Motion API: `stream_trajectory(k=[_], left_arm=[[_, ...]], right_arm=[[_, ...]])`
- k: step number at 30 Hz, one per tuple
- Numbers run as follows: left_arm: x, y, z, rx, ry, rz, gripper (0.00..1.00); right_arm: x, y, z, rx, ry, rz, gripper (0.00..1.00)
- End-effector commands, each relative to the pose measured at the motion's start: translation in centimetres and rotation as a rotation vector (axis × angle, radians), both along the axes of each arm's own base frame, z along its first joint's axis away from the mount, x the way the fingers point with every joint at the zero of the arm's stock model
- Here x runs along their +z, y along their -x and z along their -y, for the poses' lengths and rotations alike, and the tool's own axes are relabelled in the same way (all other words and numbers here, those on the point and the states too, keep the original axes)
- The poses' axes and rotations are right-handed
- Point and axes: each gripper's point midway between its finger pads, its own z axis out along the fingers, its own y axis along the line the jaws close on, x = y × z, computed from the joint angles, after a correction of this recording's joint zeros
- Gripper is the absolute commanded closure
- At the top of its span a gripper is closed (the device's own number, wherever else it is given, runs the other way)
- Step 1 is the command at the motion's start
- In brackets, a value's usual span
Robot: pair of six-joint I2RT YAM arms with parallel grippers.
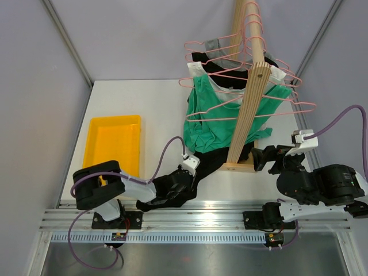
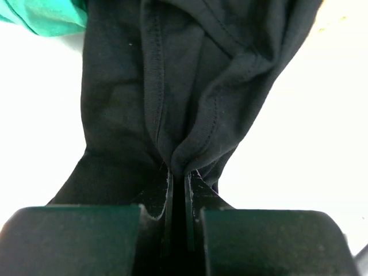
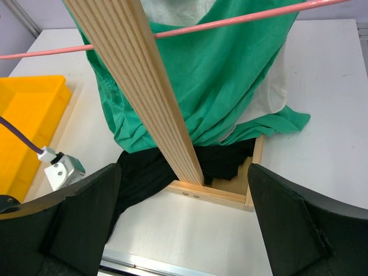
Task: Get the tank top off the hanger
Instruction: Place the tank top into the basket
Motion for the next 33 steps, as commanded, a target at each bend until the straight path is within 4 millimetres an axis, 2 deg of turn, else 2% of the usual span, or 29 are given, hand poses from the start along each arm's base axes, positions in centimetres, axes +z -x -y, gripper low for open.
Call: stream_trajectory(k=[1, 3, 4, 5, 7, 8, 12, 13, 18, 19, 21, 29, 30, 32, 33], left_arm=[[4.1, 0.3, 0.8, -0.023, 0.095, 0.038, 1.0], [5.7, 0.1, 0.1, -0.001, 0.078, 0.074, 1.0], [8.6, 0.1, 0.0, 0.005, 0.135, 0.108, 1.0], [9.1, 0.3, -0.6, 0.01, 0.113, 0.117, 1.0], [13.4, 0.1, -1.3, 0.023, 0.174, 0.178, 1.0], [14.1, 0.2, -2.0, 0.025, 0.16, 0.184, 1.0], [19.2, 0.2, -4.2, 0.062, 0.177, 0.252, 1.0], [19.5, 0.4, -4.9, 0.062, 0.153, 0.256, 1.0], [24.9, 0.6, -9.0, 0.147, 0.2, 0.318, 1.0], [25.1, 0.9, -9.7, 0.147, 0.179, 0.323, 1.0], [27.9, 1.3, -10.9, 0.163, 0.227, 0.349, 1.0], [34.2, 1.6, -15.0, 0.231, 0.212, 0.406, 1.0], [35.8, 1.6, -15.6, 0.241, 0.237, 0.416, 1.0], [37.5, 1.4, -17.0, 0.273, 0.231, 0.445, 1.0], [38.9, 1.3, -17.8, 0.289, 0.254, 0.458, 1.0]], right_arm=[[-0.6, 0.0, 0.6, -0.015, -0.005, -0.008, 0.0], [-0.8, 0.0, 0.7, -0.017, -0.004, -0.013, 0.0], [-0.8, 0.0, 0.7, -0.018, -0.001, -0.012, 0.01], [-0.8, 0.0, 0.7, -0.018, -0.001, -0.012, 0.0], [-0.8, 0.0, 0.5, -0.018, 0.002, -0.011, 0.01], [-0.8, 0.0, 0.5, -0.019, 0.001, -0.01, 0.01], [-0.9, 0.0, 0.4, -0.023, -0.001, -0.008, 0.01], [-0.9, 0.0, 0.4, -0.024, 0.0, -0.007, 0.01], [-0.8, -0.1, 0.5, -0.024, -0.002, -0.001, 0.01], [-0.7, -0.1, 0.5, -0.024, -0.004, 0.001, 0.01], [-0.6, -0.1, 0.5, -0.024, -0.003, 0.003, 0.0], [0.0, -0.2, 0.4, -0.027, -0.007, 0.012, 0.0], [-0.1, -0.2, 0.4, -0.026, -0.005, 0.011, 0.01], [0.0, -0.2, 0.5, -0.029, -0.007, 0.015, 0.01], [0.0, -0.2, 0.4, -0.028, -0.008, 0.014, 0.0]])
